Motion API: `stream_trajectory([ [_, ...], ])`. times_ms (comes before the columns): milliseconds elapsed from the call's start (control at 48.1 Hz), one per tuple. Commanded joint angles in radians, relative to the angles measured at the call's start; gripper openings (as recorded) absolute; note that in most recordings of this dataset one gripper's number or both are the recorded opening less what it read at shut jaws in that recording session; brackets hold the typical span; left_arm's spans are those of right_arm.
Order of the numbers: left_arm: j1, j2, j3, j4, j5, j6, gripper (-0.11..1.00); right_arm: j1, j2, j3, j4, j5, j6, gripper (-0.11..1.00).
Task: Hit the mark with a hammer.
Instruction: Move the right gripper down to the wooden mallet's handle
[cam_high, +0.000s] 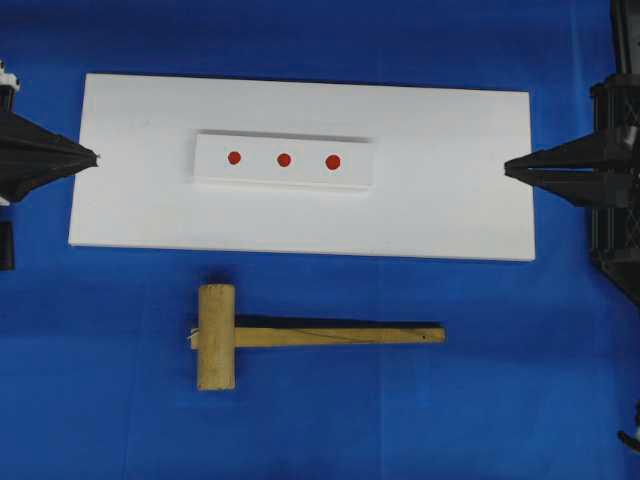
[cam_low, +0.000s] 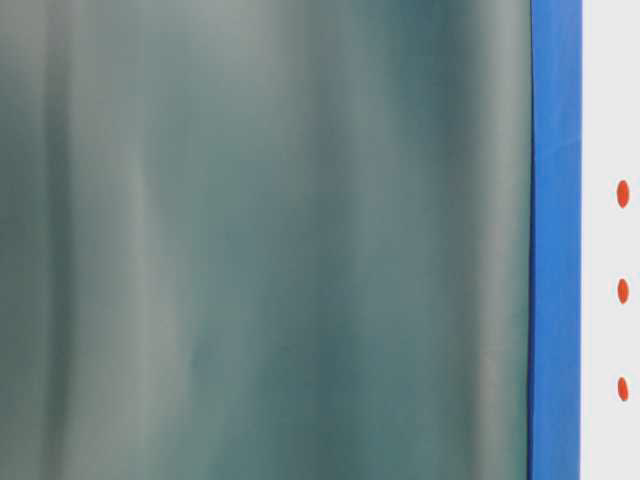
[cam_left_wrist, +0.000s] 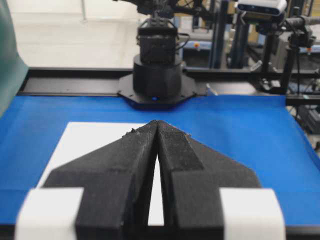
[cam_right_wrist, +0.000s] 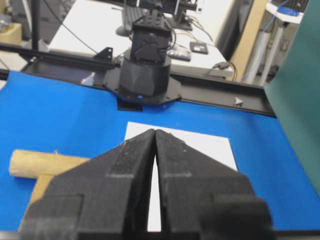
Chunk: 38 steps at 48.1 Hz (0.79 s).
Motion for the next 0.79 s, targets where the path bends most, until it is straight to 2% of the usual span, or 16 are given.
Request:
stream_trajectory([
  [0,0.002,0.008,-0.012,-0.015,-0.002,-0.006,0.0,0.018,0.023,-0.038,0.0,-0.003,0.005,0.0],
  [125,0.002,0.008,-0.012,-0.015,-0.002,-0.006,0.0,0.084,0.066,-0.075,0.0,0.043,0.021,-0.06],
  [395,0.006,0.008,-0.011,-0.015,0.003,-0.003,0.0,0.186,0.207,-0.133,0.003,0.054,0.098,-0.06],
  [499,0.006,0.008,-0.011,-0.015,0.005,0.0,0.0,0.204,0.29,-0.149,0.005,0.035,0.141,0.0],
  [582,0.006,0.008,-0.011,-0.015,0.006,0.003,0.0,0.213,0.362,-0.163,0.005,0.009,0.178,0.13],
  [644,0.011,0.008,-0.009,-0.015,0.006,0.005,0.0,0.221,0.422,-0.178,0.005,-0.002,0.201,0.28],
  [769,0.026,0.009,-0.009,-0.015,0.005,0.003,0.0,0.239,0.568,-0.232,0.012,-0.012,0.239,0.67],
])
